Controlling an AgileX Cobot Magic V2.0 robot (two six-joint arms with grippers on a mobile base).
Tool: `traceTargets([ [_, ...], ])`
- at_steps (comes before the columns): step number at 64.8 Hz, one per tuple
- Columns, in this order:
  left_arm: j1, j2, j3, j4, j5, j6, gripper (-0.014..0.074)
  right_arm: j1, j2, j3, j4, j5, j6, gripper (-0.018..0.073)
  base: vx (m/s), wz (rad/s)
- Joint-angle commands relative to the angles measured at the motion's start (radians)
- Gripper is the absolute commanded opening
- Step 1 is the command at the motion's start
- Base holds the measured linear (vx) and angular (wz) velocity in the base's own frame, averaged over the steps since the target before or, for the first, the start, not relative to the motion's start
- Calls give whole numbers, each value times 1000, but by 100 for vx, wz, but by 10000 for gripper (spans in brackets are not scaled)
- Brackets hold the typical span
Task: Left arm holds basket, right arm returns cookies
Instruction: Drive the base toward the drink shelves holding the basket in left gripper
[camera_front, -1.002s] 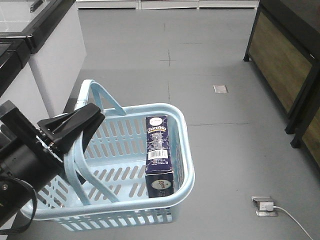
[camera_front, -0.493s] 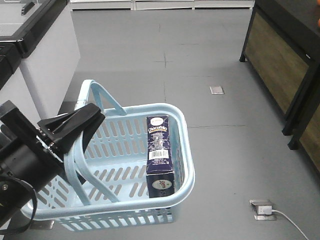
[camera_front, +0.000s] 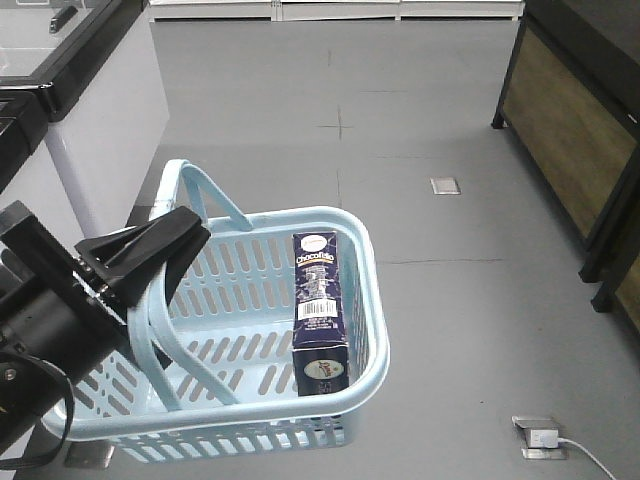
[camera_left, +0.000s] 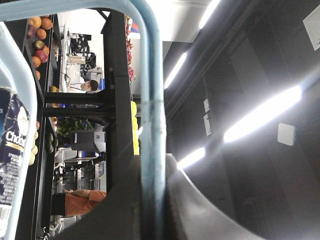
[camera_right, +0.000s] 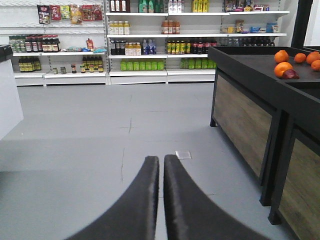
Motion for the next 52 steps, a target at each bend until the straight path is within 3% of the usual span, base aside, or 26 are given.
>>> traceTargets([
  [1, -7, -28, -31, -17, -131, -5, -3, 0, -13, 17, -3, -68, -9, -6, 8, 9],
  [52, -7, -28, -31, -17, -131, -5, -3, 0, -13, 17, -3, -68, -9, -6, 15, 5],
])
